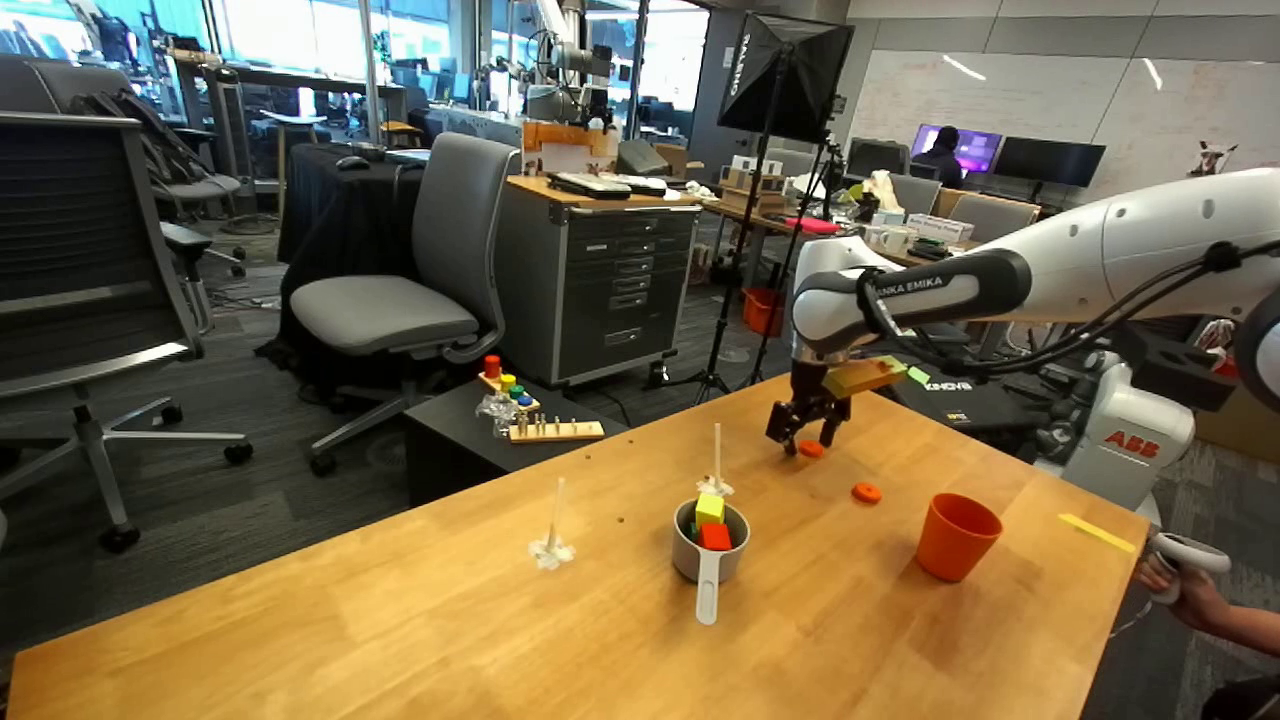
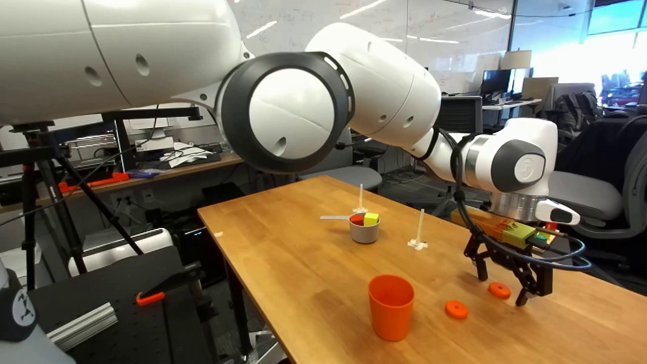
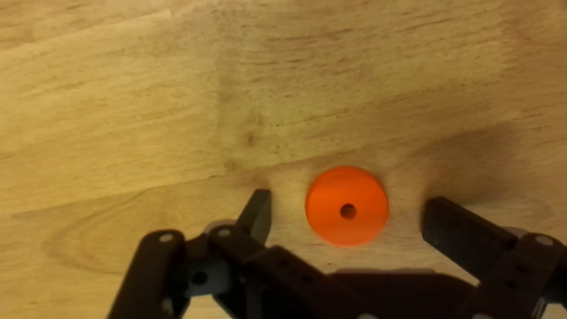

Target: Pick up the yellow, green and orange objects and put them in the silver cup then pick up the other three orange objects and put them in the orange cup

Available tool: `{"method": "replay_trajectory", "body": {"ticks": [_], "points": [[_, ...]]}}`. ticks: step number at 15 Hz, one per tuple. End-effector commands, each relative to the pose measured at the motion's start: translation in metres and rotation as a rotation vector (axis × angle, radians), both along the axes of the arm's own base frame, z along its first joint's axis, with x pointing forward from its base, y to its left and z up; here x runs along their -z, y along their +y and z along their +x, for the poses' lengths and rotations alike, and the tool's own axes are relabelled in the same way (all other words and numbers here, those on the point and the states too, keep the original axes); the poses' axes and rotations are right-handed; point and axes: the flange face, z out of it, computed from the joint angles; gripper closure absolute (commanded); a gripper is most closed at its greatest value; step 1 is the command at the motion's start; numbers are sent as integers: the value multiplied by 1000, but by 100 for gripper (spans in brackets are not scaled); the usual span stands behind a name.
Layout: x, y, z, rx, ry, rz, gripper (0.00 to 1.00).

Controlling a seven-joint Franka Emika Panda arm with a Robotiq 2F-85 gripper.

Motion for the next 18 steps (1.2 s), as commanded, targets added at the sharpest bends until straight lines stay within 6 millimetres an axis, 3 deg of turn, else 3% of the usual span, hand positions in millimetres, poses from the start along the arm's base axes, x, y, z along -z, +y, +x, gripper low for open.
{"method": "replay_trajectory", "body": {"ticks": [1, 5, 10, 12, 13, 18], "points": [[9, -1, -8, 8, 47, 58, 41], [8, -10, -11, 23, 56, 46, 72], [-15, -15, -4, 21, 39, 50, 83], [-31, -13, 3, 3, 15, 52, 96], [-37, -12, 5, -5, 7, 54, 99], [-47, -7, 9, -39, -9, 78, 94]]}}
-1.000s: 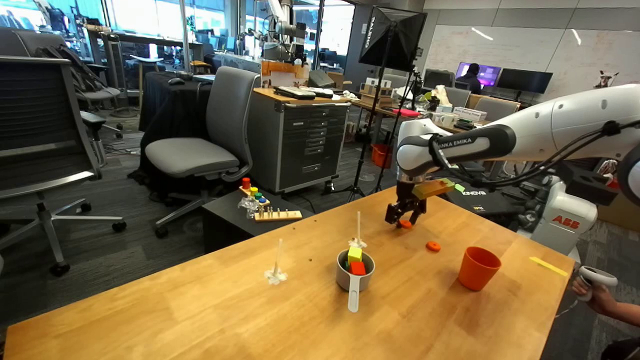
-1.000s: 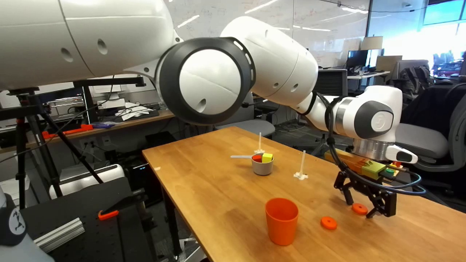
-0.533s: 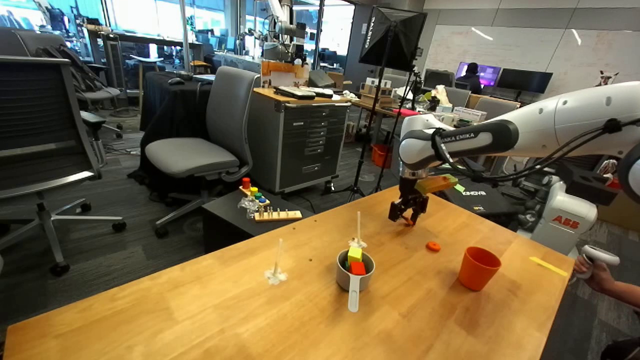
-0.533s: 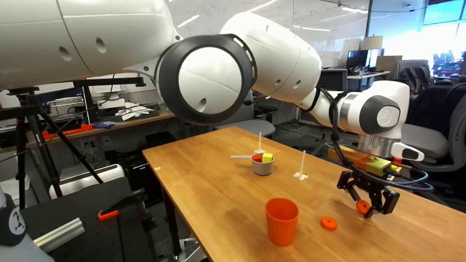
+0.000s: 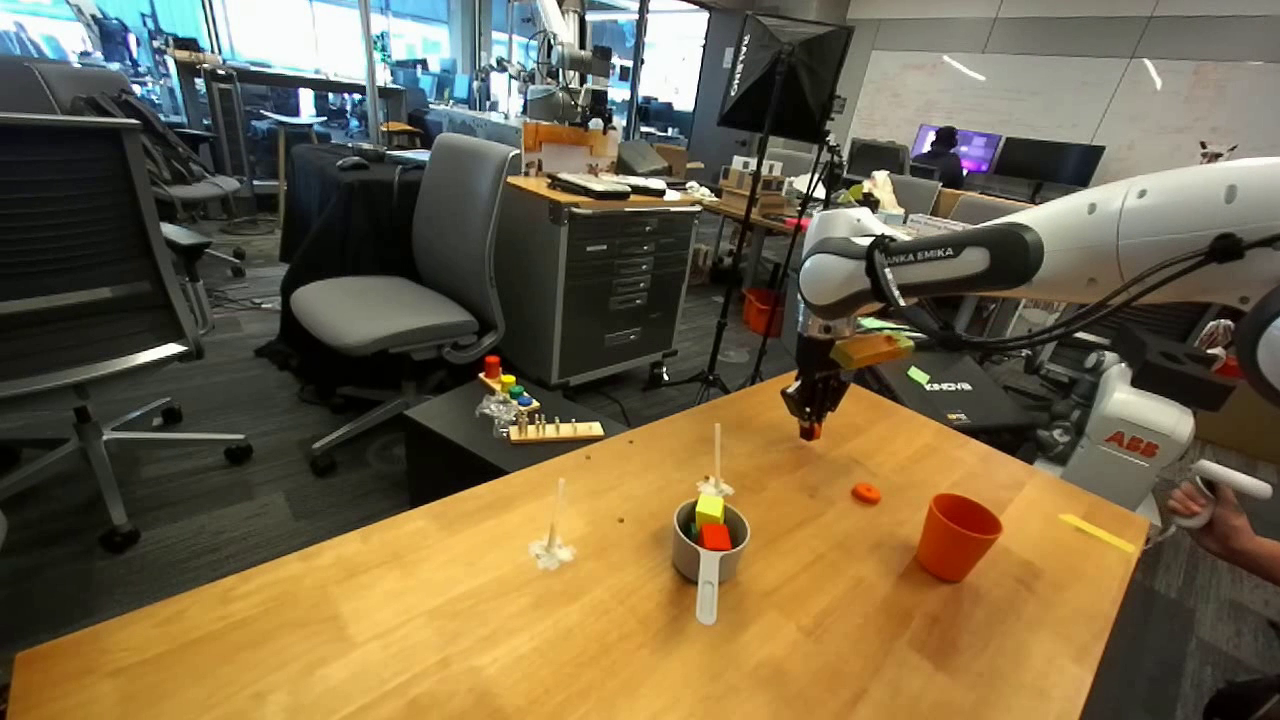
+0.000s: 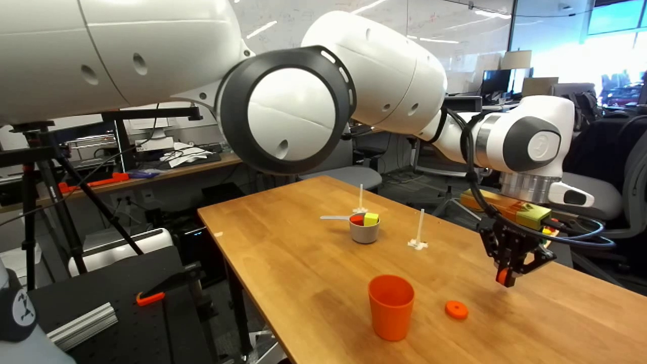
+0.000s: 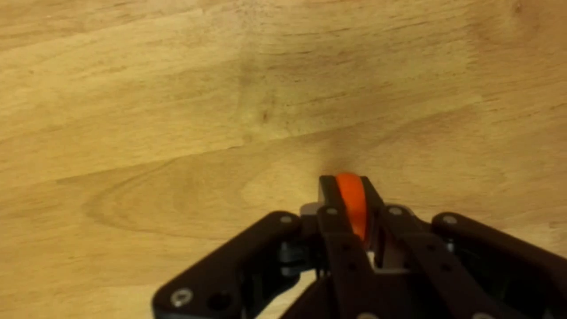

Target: Pick up the yellow, green and orange objects and put them in the silver cup then pick up the other three orange objects and put them in the orange cup

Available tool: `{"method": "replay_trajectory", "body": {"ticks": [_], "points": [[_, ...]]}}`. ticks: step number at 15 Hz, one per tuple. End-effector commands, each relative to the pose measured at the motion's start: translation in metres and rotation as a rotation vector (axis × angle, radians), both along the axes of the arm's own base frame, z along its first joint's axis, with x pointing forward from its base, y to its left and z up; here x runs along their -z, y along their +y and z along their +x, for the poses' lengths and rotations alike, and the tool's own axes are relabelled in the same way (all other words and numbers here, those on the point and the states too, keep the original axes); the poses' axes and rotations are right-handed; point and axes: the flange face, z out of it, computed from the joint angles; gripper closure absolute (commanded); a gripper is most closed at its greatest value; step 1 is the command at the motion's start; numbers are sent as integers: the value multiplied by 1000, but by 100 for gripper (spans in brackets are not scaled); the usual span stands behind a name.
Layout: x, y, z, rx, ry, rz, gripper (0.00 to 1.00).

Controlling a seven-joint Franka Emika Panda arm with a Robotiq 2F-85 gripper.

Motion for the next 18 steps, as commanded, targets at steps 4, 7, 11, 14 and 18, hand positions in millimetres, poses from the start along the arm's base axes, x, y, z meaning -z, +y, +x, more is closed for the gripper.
{"method": "replay_trajectory", "body": {"ticks": [4, 7, 11, 14, 18], "points": [[-14, 23, 0, -105, 52, 69, 94], [-19, 39, -8, -176, 151, 87, 94], [-37, 57, -16, -243, 266, 77, 94], [-57, 66, -21, -274, 338, 65, 94], [-86, 80, -31, -322, 442, 63, 94]]}}
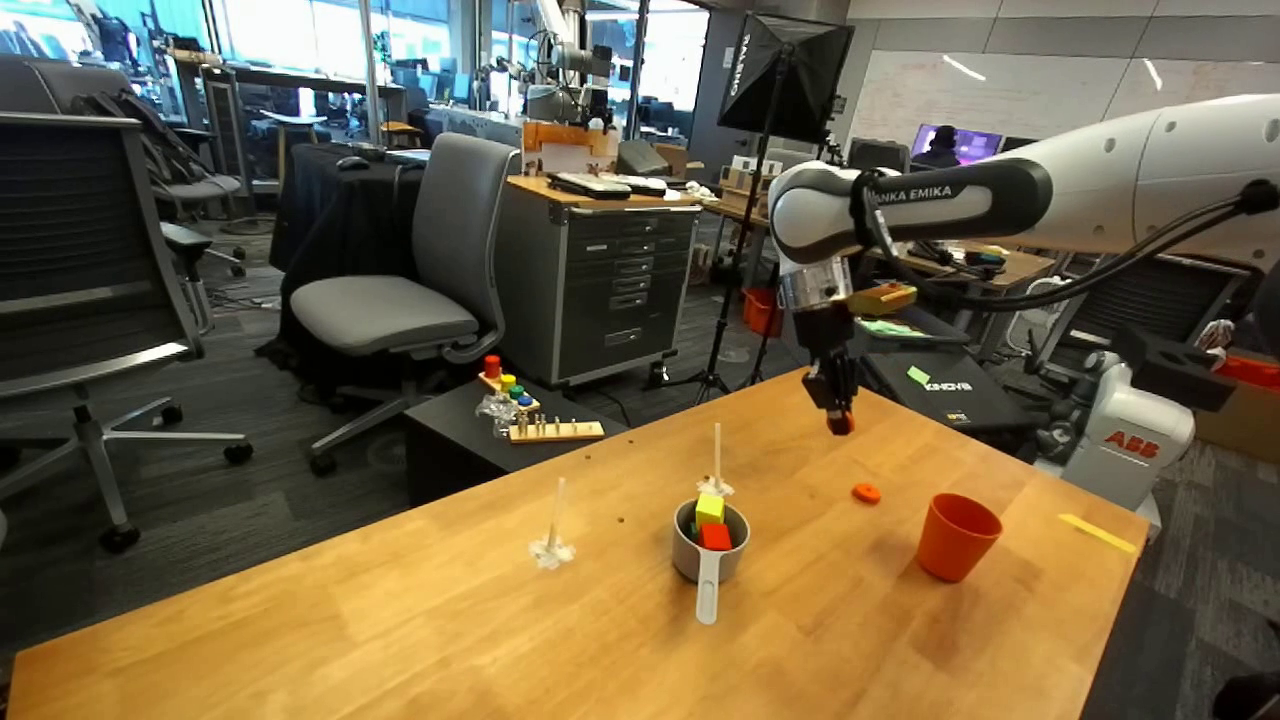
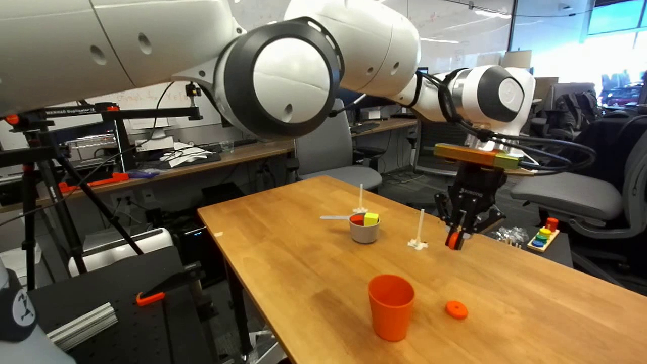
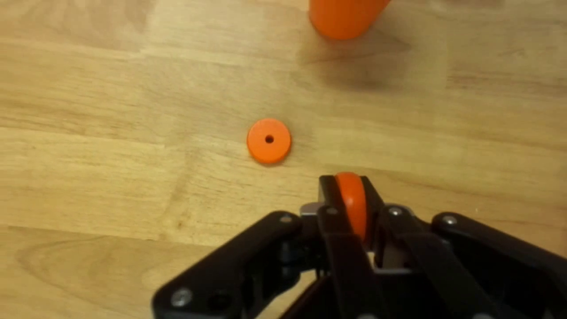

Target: Pick up the yellow, green and orange objects and put them in the silver cup then pick up the other three orange objects and put them in the orange cup

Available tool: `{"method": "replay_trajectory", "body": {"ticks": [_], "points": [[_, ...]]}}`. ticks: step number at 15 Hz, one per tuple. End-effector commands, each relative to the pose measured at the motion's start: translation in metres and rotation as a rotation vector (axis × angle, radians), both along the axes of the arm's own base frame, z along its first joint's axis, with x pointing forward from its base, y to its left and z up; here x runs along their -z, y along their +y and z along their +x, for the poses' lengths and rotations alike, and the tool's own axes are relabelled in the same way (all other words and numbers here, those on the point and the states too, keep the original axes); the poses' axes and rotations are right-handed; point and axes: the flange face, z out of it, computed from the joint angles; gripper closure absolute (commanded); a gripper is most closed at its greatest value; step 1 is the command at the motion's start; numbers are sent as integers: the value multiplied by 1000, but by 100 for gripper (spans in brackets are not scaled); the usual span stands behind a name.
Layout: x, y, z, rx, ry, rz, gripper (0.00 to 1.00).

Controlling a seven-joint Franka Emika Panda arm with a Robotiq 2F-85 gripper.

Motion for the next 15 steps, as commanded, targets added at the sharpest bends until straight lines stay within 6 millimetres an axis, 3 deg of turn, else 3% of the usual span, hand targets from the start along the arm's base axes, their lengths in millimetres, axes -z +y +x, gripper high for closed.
{"method": "replay_trajectory", "body": {"ticks": [1, 10, 15], "points": [[-28, 11, -12, -67, 116, -10, 94], [-9, 28, -60, -157, 481, 61, 93], [36, 9, -103, -82, 728, 50, 93]]}}
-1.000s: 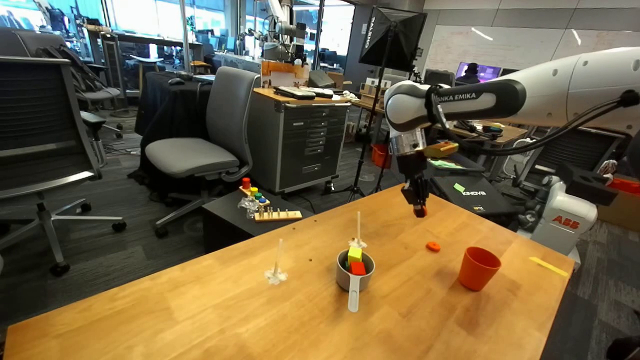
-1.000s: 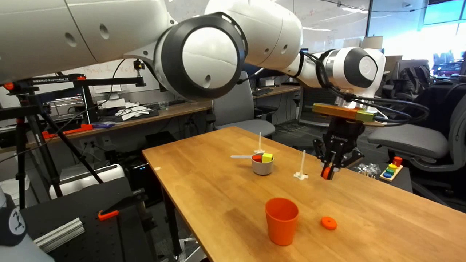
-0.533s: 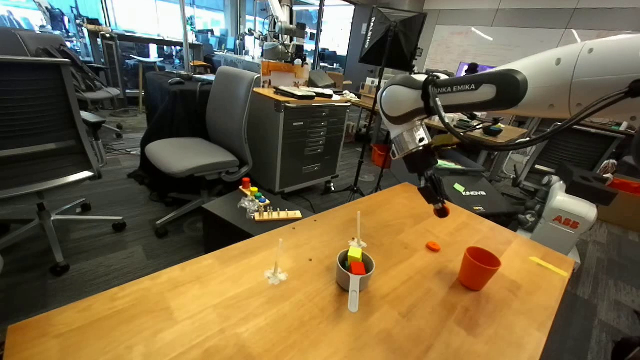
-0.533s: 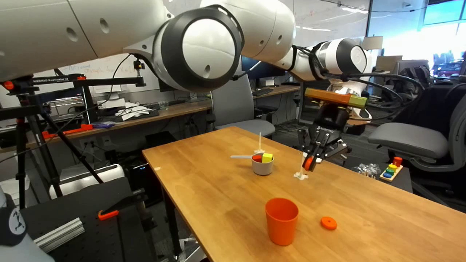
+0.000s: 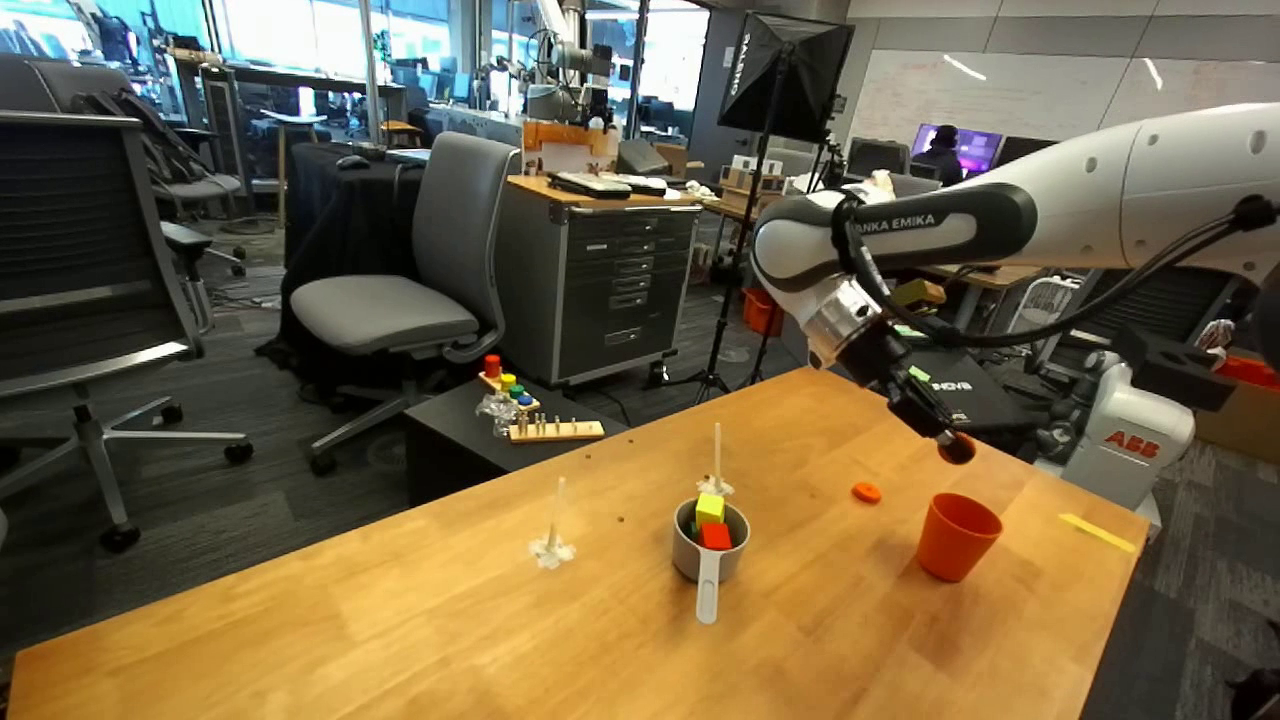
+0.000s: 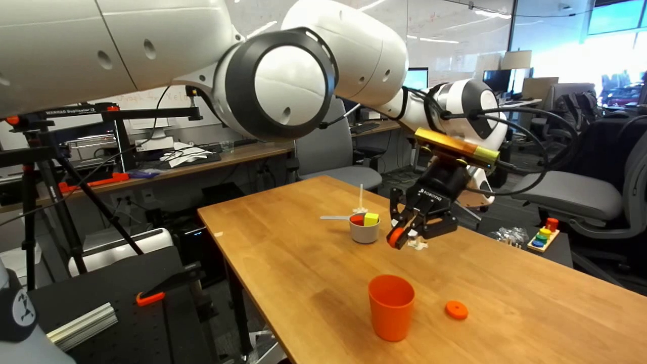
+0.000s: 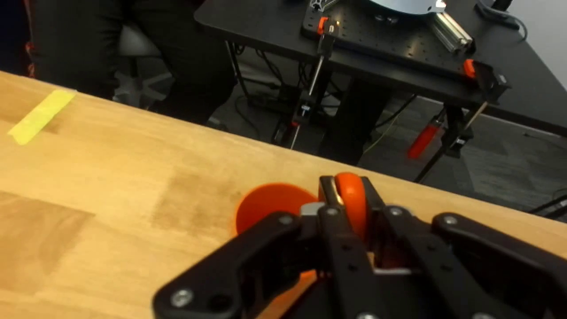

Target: Pick up the yellow, green and orange objects and put them in the silver cup then pick up the other three orange objects and put them in the orange cup

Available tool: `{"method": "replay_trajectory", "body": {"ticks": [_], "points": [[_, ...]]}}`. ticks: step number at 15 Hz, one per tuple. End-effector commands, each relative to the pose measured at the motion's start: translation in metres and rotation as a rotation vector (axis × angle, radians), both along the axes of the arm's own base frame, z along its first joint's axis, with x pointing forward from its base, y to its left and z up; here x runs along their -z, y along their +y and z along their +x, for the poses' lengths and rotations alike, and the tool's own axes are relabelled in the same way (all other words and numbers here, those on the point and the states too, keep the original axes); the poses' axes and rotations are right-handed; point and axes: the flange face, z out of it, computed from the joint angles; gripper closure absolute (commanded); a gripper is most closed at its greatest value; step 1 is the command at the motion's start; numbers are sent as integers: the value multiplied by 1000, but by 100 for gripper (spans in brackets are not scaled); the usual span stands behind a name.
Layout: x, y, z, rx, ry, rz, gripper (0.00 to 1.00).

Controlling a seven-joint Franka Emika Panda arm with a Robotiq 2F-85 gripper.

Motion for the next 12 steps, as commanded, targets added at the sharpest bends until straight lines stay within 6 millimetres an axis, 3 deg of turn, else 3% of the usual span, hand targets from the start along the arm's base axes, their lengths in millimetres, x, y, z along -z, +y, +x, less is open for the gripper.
{"method": "replay_trajectory", "body": {"ticks": [1, 4, 8, 12], "points": [[30, -19, -30, 21, 151, -41, 93], [59, -40, -44, 16, 172, -109, 93], [85, -61, -46, -68, 33, -194, 95], [67, -59, -35, -140, -110, -231, 95]]}}
